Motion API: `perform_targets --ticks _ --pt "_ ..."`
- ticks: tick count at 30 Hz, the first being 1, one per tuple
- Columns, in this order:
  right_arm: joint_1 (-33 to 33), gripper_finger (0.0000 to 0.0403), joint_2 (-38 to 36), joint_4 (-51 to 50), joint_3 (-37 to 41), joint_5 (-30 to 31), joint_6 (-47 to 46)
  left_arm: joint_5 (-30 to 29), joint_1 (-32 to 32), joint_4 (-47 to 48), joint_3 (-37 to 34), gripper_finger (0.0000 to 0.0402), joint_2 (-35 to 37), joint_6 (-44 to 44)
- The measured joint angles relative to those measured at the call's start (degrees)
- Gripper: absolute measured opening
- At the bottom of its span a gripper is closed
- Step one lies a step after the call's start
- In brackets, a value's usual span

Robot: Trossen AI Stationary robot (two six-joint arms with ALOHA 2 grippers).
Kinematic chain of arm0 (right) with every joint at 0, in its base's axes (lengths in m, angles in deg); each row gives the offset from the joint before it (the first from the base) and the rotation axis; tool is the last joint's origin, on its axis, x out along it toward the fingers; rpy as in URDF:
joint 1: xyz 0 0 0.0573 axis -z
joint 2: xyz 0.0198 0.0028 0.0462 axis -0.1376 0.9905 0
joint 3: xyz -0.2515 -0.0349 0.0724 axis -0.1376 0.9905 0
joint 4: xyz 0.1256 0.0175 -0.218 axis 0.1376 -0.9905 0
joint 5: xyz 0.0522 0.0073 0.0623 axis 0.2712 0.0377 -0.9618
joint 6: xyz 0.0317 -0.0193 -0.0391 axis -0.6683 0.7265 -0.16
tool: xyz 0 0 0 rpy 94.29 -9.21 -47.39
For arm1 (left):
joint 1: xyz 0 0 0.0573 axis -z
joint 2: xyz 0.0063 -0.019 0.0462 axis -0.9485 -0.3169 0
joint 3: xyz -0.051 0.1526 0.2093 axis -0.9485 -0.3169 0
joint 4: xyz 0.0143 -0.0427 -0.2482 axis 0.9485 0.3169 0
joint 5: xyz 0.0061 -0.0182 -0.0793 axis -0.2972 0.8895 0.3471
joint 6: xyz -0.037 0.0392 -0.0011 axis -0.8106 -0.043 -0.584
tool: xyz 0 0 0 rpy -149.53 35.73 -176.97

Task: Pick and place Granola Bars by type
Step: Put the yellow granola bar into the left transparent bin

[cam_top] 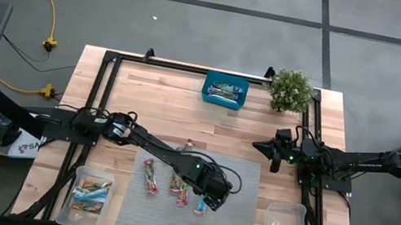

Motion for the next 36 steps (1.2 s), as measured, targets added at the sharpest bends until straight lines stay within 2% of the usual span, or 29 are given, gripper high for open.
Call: perform_targets --ticks 21,36 --pt "0.0 0.0 0.0 0.3 0.0 0.0 0.0 0.0 -0.4 -3.1 0.1 0.0239 -1.3 -4.0" --pt "0.0 0.0 0.0 0.1 0.0 0.0 0.0 2.9 -0.4 -4.4 0.2 0.0239 -3.5 -3.5"
